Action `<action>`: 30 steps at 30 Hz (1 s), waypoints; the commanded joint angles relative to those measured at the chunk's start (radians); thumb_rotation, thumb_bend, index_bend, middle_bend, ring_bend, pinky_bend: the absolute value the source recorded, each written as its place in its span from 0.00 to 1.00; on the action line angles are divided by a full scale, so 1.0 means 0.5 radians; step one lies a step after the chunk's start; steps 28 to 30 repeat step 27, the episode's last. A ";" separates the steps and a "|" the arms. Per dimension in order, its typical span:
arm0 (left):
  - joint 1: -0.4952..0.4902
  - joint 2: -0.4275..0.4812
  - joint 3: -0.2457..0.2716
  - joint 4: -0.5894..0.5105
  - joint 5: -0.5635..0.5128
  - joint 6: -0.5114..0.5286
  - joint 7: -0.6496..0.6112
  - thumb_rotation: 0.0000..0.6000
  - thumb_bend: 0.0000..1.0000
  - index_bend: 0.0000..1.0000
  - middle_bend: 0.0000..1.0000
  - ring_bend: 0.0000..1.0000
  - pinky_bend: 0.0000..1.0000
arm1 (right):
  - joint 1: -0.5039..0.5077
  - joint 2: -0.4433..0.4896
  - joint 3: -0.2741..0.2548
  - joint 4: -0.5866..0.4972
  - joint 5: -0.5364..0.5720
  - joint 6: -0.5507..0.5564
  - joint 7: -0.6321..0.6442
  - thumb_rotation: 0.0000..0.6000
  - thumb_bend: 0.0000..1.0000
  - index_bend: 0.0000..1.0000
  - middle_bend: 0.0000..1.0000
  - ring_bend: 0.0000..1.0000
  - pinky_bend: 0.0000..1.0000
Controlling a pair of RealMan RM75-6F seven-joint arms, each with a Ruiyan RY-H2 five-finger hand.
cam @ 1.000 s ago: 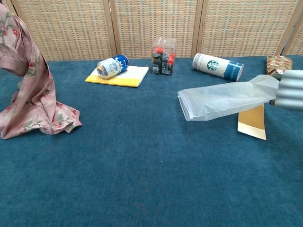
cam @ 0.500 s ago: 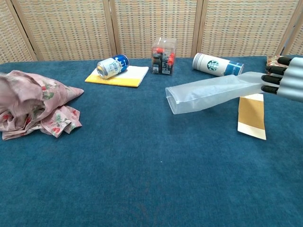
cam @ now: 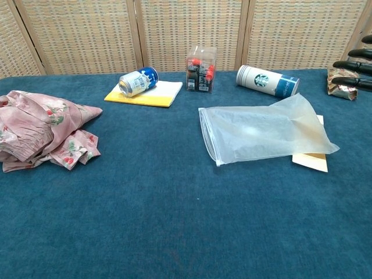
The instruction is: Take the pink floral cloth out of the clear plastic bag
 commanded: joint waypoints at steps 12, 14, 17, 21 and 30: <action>0.472 -0.317 0.266 -0.148 0.333 0.761 0.306 1.00 0.27 0.00 0.00 0.00 0.00 | -0.403 -0.119 0.098 -0.338 0.191 0.536 0.846 1.00 0.00 0.00 0.00 0.00 0.00; 0.507 -0.352 0.286 -0.143 0.348 0.804 0.325 1.00 0.27 0.00 0.00 0.00 0.00 | -0.436 -0.130 0.099 -0.379 0.215 0.555 0.891 1.00 0.00 0.00 0.00 0.00 0.00; 0.573 -0.411 0.325 -0.124 0.377 0.876 0.366 1.00 0.27 0.00 0.00 0.00 0.00 | -0.494 -0.147 0.106 -0.449 0.258 0.589 0.981 1.00 0.00 0.00 0.00 0.00 0.00; 0.653 -0.478 0.400 -0.074 0.441 0.933 0.458 1.00 0.27 0.00 0.00 0.00 0.00 | -0.584 -0.155 0.124 -0.529 0.325 0.639 1.088 1.00 0.00 0.00 0.00 0.00 0.00; 0.679 -0.512 0.411 -0.025 0.512 0.947 0.489 1.00 0.27 0.00 0.00 0.00 0.00 | -0.629 -0.152 0.136 -0.525 0.320 0.648 1.121 1.00 0.00 0.00 0.00 0.00 0.00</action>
